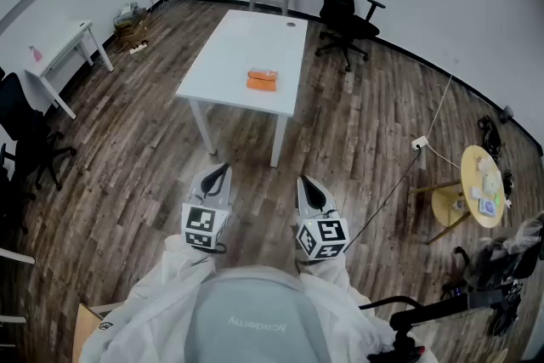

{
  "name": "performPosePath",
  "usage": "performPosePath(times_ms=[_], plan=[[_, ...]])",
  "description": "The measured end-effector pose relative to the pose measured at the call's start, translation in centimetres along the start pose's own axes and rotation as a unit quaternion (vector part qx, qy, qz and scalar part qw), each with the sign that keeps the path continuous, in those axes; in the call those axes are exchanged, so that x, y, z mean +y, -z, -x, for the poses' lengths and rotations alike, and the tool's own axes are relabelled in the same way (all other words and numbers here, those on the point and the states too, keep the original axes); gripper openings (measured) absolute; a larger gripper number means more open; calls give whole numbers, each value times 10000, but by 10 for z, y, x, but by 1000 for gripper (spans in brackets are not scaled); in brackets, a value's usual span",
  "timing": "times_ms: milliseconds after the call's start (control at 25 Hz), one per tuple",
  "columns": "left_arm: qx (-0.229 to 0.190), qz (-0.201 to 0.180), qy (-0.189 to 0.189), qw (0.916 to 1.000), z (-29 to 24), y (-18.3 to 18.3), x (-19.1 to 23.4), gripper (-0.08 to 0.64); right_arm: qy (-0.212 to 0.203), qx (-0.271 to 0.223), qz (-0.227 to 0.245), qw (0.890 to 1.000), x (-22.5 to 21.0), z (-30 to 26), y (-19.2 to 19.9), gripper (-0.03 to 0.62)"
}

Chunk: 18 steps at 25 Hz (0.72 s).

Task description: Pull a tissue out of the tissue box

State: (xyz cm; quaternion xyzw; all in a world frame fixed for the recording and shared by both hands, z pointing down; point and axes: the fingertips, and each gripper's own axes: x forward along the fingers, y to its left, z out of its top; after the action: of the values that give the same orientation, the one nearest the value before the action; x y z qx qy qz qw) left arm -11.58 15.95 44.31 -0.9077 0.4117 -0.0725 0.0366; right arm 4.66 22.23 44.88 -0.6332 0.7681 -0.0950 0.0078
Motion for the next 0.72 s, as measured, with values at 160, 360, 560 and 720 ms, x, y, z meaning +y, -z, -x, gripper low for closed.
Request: performPosePath(times_ms=[160, 360, 560, 720], plan=[[-7, 20, -41, 10000, -1, 0, 0, 0, -33, 11, 15, 10000, -1, -1, 1, 0], [21, -11, -50, 10000, -5, -1, -5, 0, -50, 27, 19, 10000, -6, -2, 0, 0], [84, -82, -113, 9999, -6, 7, -8, 0, -44, 10, -73, 10000, -15, 0, 0, 2], [108, -76, -180, 9997, -7, 10, -10, 0, -112, 2, -58, 9999, -18, -1, 1, 2]])
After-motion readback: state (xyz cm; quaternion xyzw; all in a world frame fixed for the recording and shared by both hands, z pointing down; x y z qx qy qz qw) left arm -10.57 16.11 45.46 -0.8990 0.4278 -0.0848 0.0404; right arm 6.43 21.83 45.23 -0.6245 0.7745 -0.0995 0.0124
